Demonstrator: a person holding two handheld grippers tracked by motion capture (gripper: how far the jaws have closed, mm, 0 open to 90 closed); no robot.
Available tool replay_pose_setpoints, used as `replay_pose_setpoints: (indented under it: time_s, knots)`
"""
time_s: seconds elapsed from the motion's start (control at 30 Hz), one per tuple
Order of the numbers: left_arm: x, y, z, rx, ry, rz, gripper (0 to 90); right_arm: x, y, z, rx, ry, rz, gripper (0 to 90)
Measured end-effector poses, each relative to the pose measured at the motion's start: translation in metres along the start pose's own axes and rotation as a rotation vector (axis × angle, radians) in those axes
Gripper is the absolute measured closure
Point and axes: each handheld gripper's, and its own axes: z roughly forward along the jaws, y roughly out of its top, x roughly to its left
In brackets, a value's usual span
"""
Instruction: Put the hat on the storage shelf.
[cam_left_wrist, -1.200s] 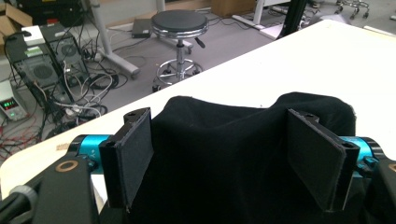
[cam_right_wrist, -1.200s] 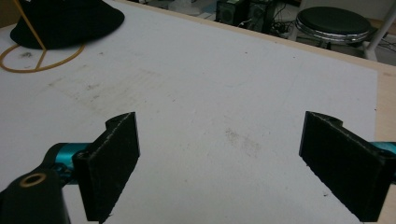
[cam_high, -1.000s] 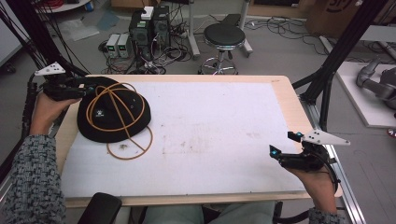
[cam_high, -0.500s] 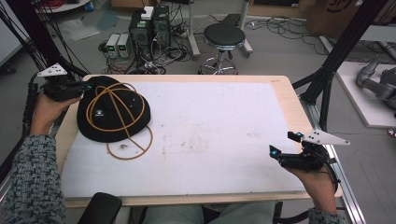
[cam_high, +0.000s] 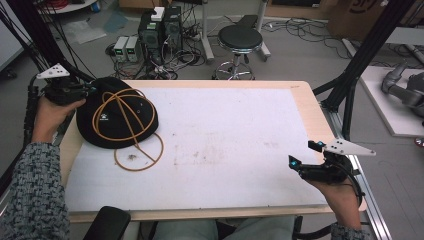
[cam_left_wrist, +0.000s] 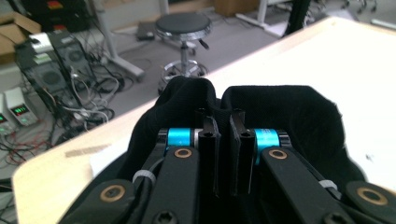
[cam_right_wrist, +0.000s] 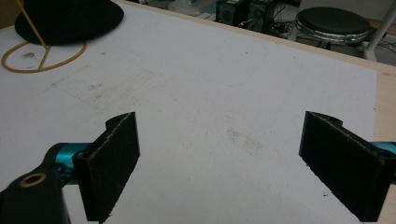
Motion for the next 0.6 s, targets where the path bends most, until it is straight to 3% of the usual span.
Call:
replay_pose_setpoints:
  time_s: [0.17,0.6]
  knots:
    - [0.001,0.008,-0.007,-0.043,0.028,-0.004,84.8,0.000,0.000,0.000,-0.001,0.001,0.000,12.1]
    - [0.005,0.034,-0.025,-0.174,0.080,-0.066,84.8,-0.001,0.001,-0.003,-0.009,0.003,-0.002,12.1]
